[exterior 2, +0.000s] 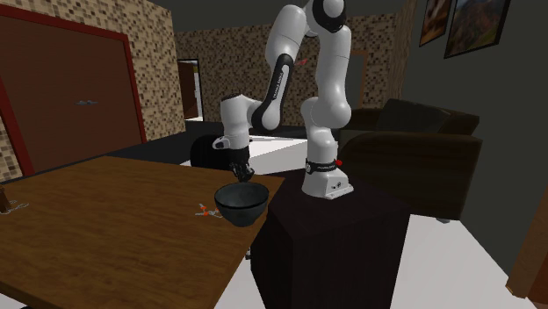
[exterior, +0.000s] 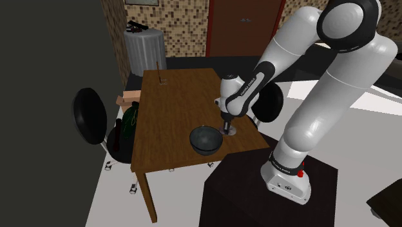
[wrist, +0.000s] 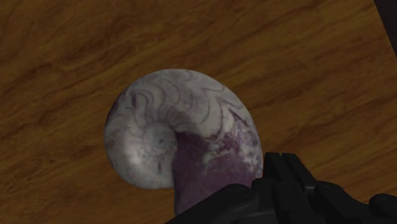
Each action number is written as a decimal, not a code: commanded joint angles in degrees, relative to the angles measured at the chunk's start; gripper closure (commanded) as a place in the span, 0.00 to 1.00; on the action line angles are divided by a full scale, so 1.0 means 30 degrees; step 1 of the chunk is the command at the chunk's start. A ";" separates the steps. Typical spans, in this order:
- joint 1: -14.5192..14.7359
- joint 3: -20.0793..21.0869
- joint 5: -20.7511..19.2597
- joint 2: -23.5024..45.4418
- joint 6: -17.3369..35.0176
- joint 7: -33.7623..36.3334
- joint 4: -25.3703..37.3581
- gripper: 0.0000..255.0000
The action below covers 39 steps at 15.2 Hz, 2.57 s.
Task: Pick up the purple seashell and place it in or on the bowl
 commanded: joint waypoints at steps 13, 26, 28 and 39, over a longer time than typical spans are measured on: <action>-0.1118 0.1063 -0.5697 0.1712 0.1382 0.2939 0.1584 0.00; -0.1378 0.0834 -0.7075 0.3055 0.2485 0.3938 0.1786 1.00; -0.1379 0.0834 -0.7075 0.3057 0.2485 0.3936 0.1788 1.00; -0.1142 0.1024 -0.5264 0.1171 0.0945 0.2398 0.1529 1.00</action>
